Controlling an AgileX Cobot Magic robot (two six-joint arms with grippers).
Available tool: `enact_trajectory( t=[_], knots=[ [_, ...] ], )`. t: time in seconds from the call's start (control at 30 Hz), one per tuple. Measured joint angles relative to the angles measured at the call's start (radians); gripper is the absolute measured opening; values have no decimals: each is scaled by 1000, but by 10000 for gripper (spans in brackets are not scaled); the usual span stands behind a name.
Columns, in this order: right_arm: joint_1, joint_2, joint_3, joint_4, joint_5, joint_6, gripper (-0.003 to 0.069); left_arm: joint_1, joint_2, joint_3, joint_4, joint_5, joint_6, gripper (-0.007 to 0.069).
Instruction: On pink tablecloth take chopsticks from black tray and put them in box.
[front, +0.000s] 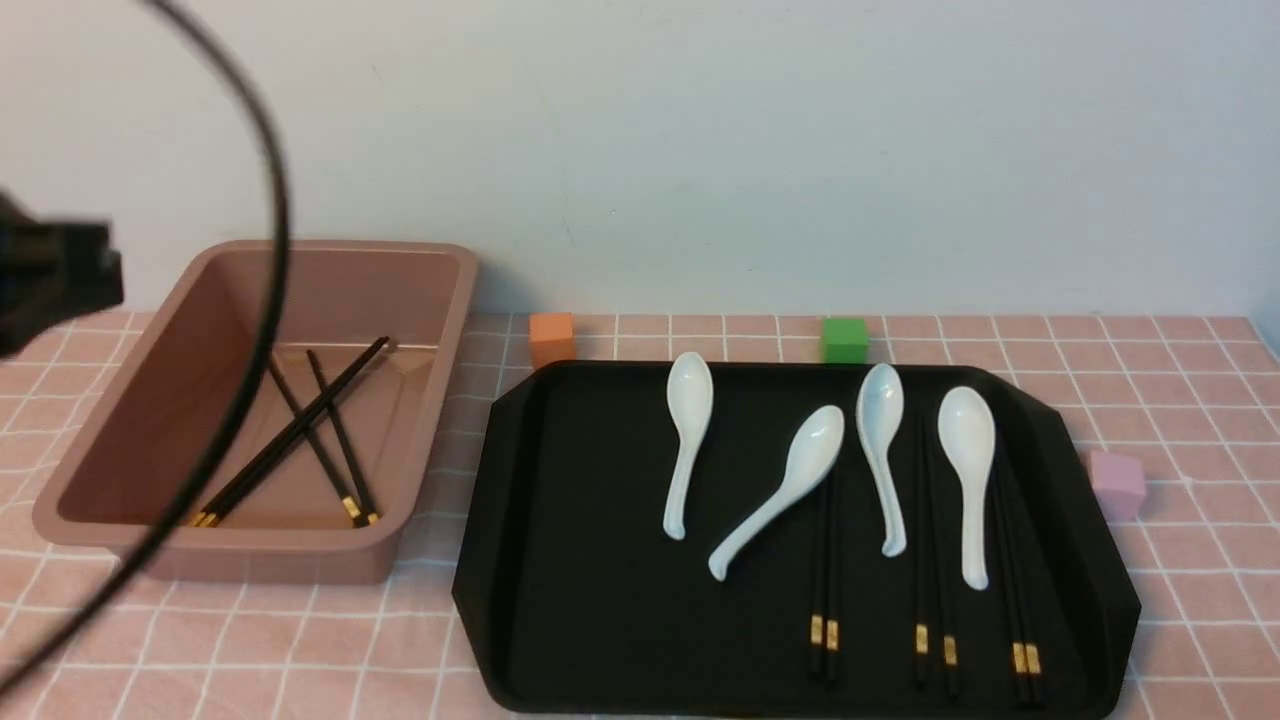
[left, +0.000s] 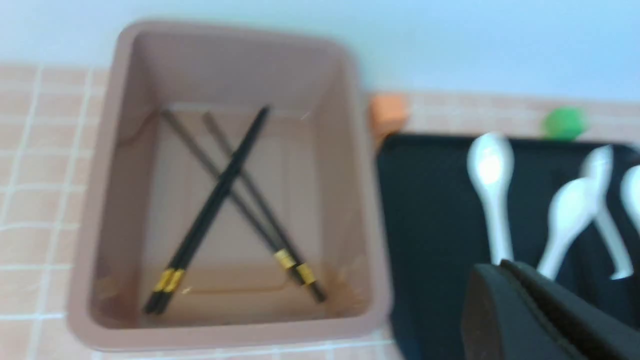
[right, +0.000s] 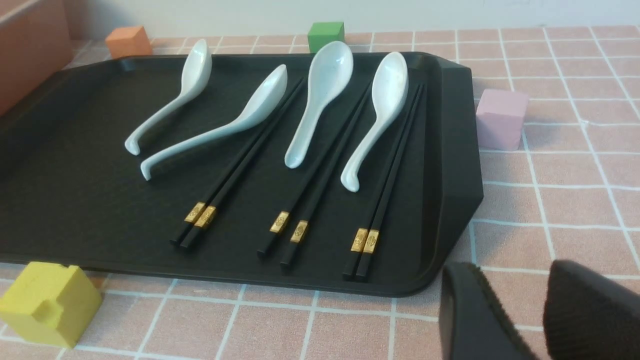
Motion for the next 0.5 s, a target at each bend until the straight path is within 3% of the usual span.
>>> enact_trajectory(
  t=[0.23, 0.5],
  knots=[
    [0, 0, 0, 0, 0, 0, 240, 0, -351, 387, -200, -217, 91, -13],
    [0, 0, 0, 0, 0, 0, 240, 0, -434, 640, -361, -448, 153, -13]
  ],
)
